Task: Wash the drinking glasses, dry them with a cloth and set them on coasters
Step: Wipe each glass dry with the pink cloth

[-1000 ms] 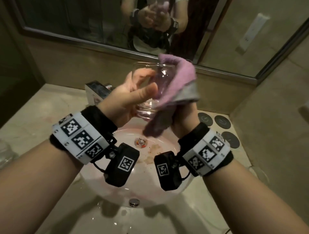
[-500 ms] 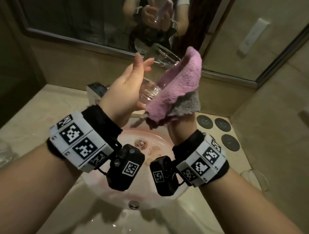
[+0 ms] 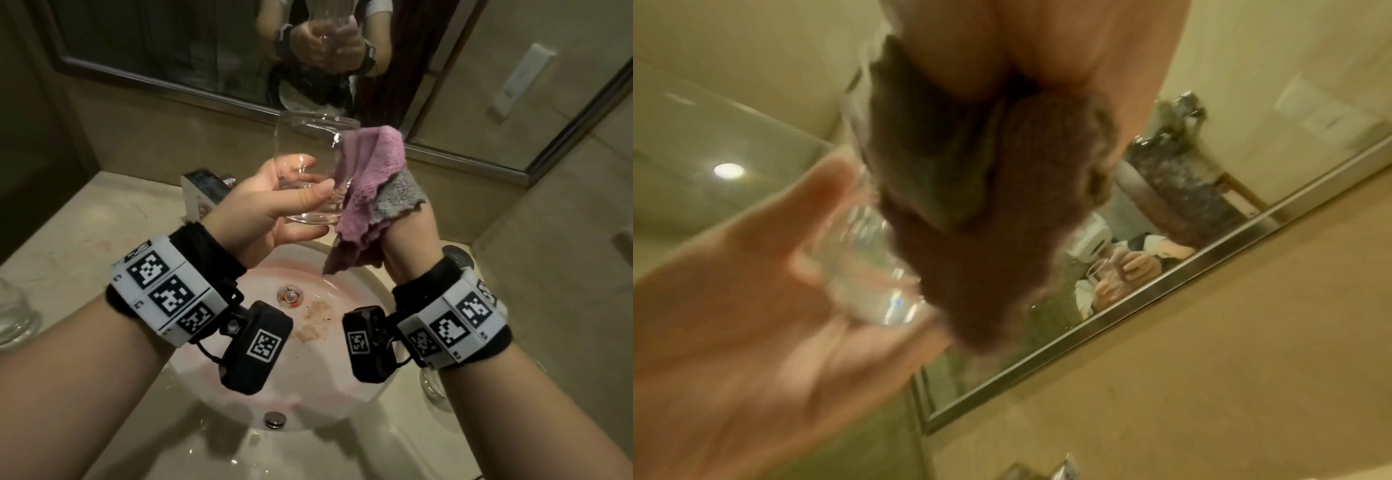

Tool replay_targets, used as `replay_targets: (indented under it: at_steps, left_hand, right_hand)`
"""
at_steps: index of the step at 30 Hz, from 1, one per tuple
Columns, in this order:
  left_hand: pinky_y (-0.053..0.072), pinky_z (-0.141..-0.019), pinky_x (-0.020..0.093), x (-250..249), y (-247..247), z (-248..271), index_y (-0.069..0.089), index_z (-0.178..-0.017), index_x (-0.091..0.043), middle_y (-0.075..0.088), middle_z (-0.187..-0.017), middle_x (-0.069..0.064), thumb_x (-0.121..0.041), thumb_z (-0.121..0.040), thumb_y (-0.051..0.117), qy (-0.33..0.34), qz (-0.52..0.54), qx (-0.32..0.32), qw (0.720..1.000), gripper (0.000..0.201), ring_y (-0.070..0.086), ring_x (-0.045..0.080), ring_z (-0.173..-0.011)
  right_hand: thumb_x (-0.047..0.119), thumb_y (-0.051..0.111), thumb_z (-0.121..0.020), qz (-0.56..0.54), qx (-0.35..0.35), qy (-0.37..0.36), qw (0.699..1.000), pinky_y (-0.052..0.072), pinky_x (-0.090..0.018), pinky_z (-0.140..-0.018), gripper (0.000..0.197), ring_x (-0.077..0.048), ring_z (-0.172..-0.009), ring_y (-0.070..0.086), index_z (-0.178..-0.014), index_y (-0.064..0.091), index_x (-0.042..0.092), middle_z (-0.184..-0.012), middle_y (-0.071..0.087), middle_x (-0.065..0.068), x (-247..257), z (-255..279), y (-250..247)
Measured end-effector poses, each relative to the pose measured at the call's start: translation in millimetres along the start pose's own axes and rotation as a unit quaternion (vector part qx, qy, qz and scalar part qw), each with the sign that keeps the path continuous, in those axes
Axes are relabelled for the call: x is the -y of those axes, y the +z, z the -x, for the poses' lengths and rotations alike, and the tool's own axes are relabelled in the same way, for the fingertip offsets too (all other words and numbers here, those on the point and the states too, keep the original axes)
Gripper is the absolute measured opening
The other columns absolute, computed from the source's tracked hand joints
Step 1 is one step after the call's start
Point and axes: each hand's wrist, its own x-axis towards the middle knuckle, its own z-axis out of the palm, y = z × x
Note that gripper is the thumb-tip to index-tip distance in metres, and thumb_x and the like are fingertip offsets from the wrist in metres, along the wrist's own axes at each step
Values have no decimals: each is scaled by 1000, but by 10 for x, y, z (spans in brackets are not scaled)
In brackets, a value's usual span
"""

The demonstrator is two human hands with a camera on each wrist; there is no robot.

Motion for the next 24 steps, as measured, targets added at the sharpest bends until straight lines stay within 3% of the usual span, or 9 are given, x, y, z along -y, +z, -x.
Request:
replay_targets:
  at_steps: [4,6,8,10,13,15,18,21,24]
  left_hand:
    - [55,-65,27,50,-139,50,43,-126,-19,59,-108,3,-18,-58,78,0,-57,-2,998,76,69,15,-83]
    - [51,-59,25,82,-171,84,41,-122,-27,62,-95,-2,-18,-57,81,1,-100,5,995,76,67,12,-75]
    - [49,-59,27,113,-182,98,42,-111,-30,66,-89,-3,-19,-52,82,-7,-116,1,993,72,65,13,-73]
    - [47,-62,30,127,-200,99,46,-107,-28,66,-92,3,-25,-51,81,-15,-111,0,994,66,64,17,-74]
    - [47,-54,24,104,-245,102,52,-104,-19,66,-79,0,-28,-62,72,-29,-49,-19,998,48,59,18,-64]
    - [47,-51,21,82,-299,97,49,-107,-13,63,-70,-4,-34,-62,73,-40,9,-23,999,55,57,16,-62]
    - [41,-39,17,31,-349,93,52,-102,-8,61,-68,5,-48,-60,76,-64,49,10,997,63,53,17,-53]
    - [36,-32,13,13,-310,96,58,-100,-6,60,-73,16,-49,-78,54,-89,82,61,991,49,51,16,-47]
    - [35,-30,11,62,-228,123,68,-88,-8,63,-76,12,-49,-76,57,-81,66,120,987,44,53,11,-43]
  right_hand:
    - [35,53,-92,97,-60,-102,988,53,-49,-85,14,-28,-91,65,-83,62,29,-88,66,-1,192,-144,-174]
    - [32,62,-88,187,-78,-194,960,53,-29,-86,13,-10,-92,63,-99,57,28,-96,62,8,230,-164,-242]
    - [23,69,-83,272,-47,-267,923,46,-8,-70,34,8,-81,55,-106,44,21,-93,54,12,242,-174,-244]
    - [19,69,-82,334,35,-273,901,43,-6,-60,27,11,-68,53,-96,46,19,-84,53,13,237,-119,-172]
    - [28,57,-91,249,179,-143,941,47,-13,-54,12,-1,-61,58,-93,58,17,-81,62,3,325,-37,-179]
    - [31,53,-90,149,301,-59,940,53,-22,-73,27,-11,-85,64,-111,59,16,-100,66,-4,401,-69,-341]
    - [32,72,-76,158,435,-53,885,45,-30,-97,69,-17,-122,52,-136,40,20,-137,50,-2,429,-68,-494]
    - [45,76,-66,297,459,-105,831,31,-37,-112,76,3,-115,53,-130,36,41,-128,52,23,380,-19,-407]
    - [47,68,-67,405,472,-156,767,-9,-46,-117,55,11,-115,50,-116,45,44,-111,59,34,341,21,-273]
